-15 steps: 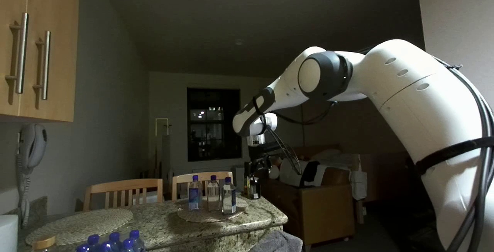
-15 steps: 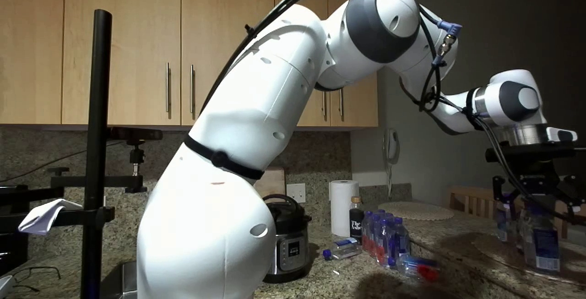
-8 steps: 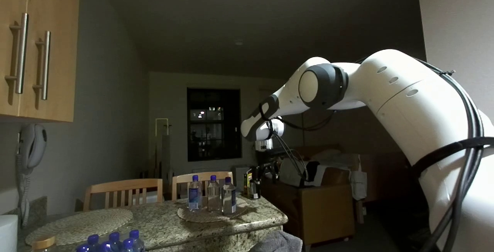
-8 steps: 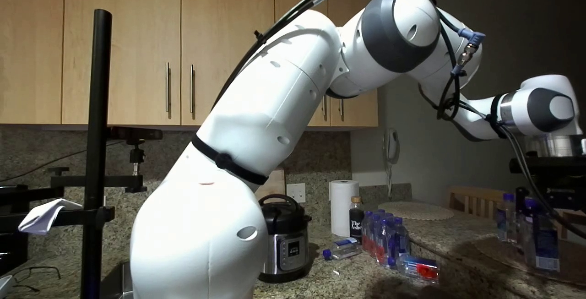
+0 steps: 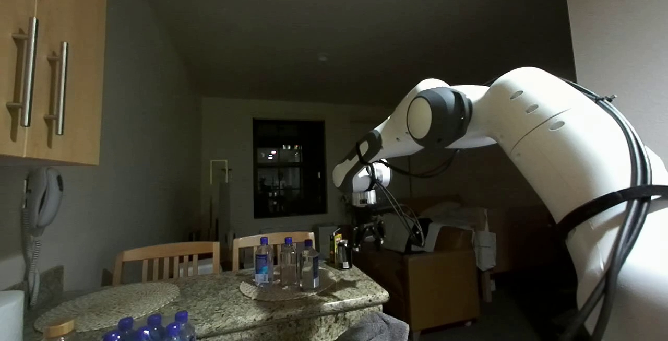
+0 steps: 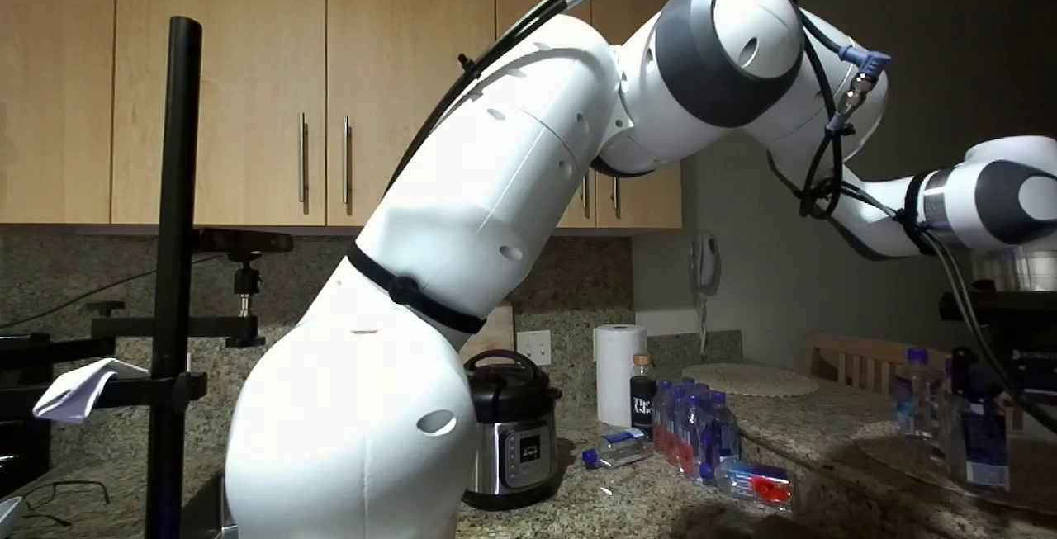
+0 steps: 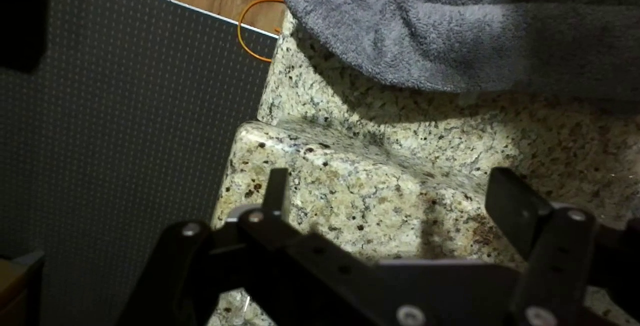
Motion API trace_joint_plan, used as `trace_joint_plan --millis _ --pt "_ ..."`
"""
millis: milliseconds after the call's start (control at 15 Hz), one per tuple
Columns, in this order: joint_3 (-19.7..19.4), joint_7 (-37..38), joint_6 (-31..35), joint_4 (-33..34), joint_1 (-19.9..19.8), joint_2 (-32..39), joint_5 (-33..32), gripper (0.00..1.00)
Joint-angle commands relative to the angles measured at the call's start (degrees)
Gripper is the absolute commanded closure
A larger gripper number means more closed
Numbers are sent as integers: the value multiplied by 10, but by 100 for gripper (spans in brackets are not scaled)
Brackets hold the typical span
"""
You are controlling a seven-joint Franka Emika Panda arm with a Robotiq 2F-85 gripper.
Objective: Fold the grey towel
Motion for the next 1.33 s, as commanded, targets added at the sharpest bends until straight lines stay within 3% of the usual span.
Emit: trace_joint_plan --millis 0,67,667,1267 --pt "-6 6 33 -39 4 -21 -9 0" --pt "-2 0 10 -6 0 1 -2 0" --pt "-3 -10 1 -18 -6 3 0 0" --pt "7 -25 47 -86 -22 6 17 0"
